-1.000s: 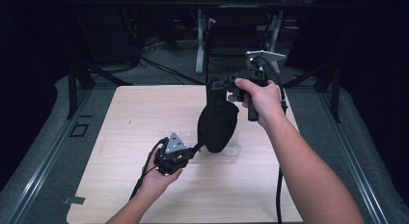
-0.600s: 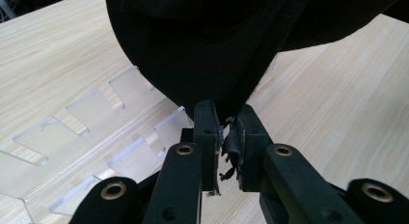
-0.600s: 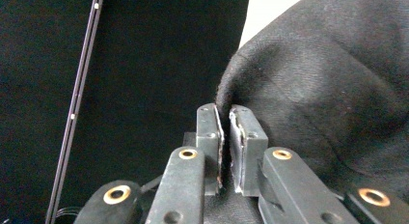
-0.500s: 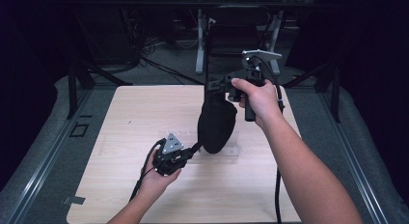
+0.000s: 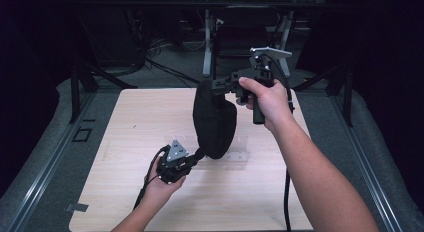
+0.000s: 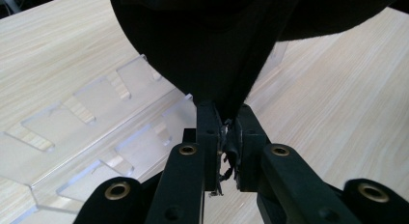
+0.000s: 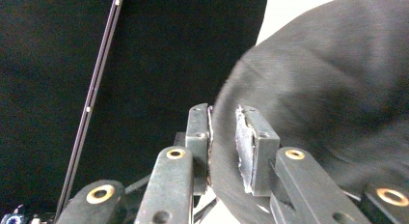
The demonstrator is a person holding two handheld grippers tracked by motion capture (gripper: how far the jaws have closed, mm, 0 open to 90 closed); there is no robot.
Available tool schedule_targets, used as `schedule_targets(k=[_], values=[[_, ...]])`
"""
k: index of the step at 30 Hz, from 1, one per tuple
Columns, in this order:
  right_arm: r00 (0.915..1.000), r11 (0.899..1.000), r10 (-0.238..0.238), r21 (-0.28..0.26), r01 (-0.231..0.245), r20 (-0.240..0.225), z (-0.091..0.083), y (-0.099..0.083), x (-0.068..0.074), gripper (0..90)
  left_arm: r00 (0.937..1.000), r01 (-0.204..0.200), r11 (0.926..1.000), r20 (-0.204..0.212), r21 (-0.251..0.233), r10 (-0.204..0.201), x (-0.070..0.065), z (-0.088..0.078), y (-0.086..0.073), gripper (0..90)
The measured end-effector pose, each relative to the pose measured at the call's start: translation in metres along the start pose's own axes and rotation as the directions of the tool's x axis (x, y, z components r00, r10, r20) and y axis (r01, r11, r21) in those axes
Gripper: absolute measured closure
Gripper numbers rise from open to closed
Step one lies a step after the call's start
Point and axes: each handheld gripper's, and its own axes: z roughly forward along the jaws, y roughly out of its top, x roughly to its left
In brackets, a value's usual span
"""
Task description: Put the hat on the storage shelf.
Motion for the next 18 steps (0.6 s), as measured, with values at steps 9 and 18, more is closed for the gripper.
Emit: schedule_targets(k=[9, 18], values=[[0.9998, 1.000, 0.001, -0.017, -0.001, 0.020, -0.007, 0.002, -0.006, 75.0, 1.0000, 0.001, 0.9982, -0.010, 0.061, 0.000, 0.007, 0.004, -0.011, 84.5], [0.9993, 1.000, 0.000, -0.028, 0.001, 0.038, -0.011, 0.002, -0.009, 75.2, 0.9995, 0.026, 0.9969, -0.018, 0.074, -0.024, 0.010, 0.013, -0.023, 83.6]])
